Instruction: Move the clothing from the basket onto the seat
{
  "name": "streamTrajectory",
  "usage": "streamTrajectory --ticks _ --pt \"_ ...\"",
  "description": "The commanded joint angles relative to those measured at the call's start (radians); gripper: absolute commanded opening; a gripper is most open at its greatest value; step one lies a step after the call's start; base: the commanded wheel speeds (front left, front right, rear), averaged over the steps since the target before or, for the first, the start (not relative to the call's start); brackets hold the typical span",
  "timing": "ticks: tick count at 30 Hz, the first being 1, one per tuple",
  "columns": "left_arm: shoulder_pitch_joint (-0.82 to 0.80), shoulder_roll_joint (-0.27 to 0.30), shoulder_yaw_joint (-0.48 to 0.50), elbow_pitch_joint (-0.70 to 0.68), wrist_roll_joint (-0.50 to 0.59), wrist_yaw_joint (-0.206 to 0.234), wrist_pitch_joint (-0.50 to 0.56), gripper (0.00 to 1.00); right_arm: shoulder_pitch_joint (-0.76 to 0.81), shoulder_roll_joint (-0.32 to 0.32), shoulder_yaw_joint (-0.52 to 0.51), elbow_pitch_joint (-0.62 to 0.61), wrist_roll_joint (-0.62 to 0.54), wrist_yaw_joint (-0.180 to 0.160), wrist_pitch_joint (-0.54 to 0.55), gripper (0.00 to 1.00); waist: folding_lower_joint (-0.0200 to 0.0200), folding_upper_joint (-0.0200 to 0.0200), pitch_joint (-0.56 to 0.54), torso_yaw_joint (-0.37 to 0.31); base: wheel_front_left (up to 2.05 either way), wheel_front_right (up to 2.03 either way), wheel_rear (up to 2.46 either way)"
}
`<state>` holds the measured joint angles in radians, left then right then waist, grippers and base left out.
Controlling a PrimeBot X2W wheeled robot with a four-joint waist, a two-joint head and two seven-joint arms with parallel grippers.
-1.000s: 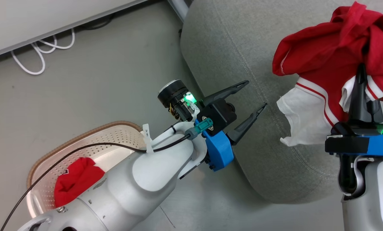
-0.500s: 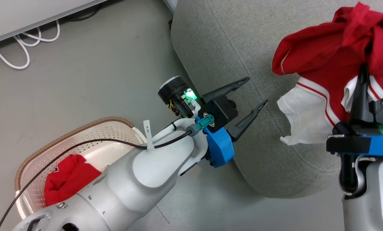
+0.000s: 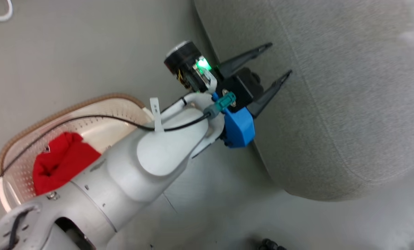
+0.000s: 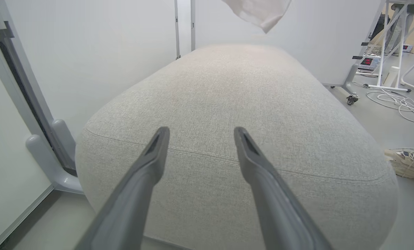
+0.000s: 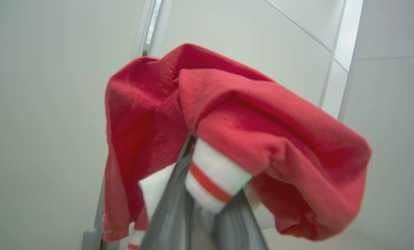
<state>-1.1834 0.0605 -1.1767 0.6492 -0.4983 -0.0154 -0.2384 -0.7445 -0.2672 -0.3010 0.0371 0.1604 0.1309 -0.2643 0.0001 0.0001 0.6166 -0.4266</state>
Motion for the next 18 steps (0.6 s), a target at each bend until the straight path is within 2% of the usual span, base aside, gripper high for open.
streamTrajectory --ticks 1,10,14,18 --pt "-0.024 0.017 0.000 0.000 0.008 0.005 0.006 1.00 -0.043 -0.020 -0.020 0.001 0.007 0.000 0.000 0.00 -0.0001 -0.0001 0.080 0.012 0.00 0.00 0.00" --pt "-0.118 0.066 -0.009 -0.054 0.046 0.019 0.058 1.00 -0.239 -0.202 -0.162 0.163 0.042 0.000 0.000 0.00 -0.0001 -0.0001 0.249 0.026 0.00 0.00 0.00" --pt "-0.138 0.079 -0.010 -0.091 0.056 0.033 0.073 1.00 -0.263 -0.238 -0.212 0.276 0.038 0.000 0.000 0.00 -0.0001 -0.0001 0.299 0.040 0.00 0.00 0.00" --pt "-0.148 0.097 -0.013 -0.124 0.063 0.043 0.085 1.00 -0.251 -0.239 -0.220 0.382 0.014 0.000 0.000 0.00 -0.0001 -0.0001 0.336 0.046 0.00 0.00 0.00"
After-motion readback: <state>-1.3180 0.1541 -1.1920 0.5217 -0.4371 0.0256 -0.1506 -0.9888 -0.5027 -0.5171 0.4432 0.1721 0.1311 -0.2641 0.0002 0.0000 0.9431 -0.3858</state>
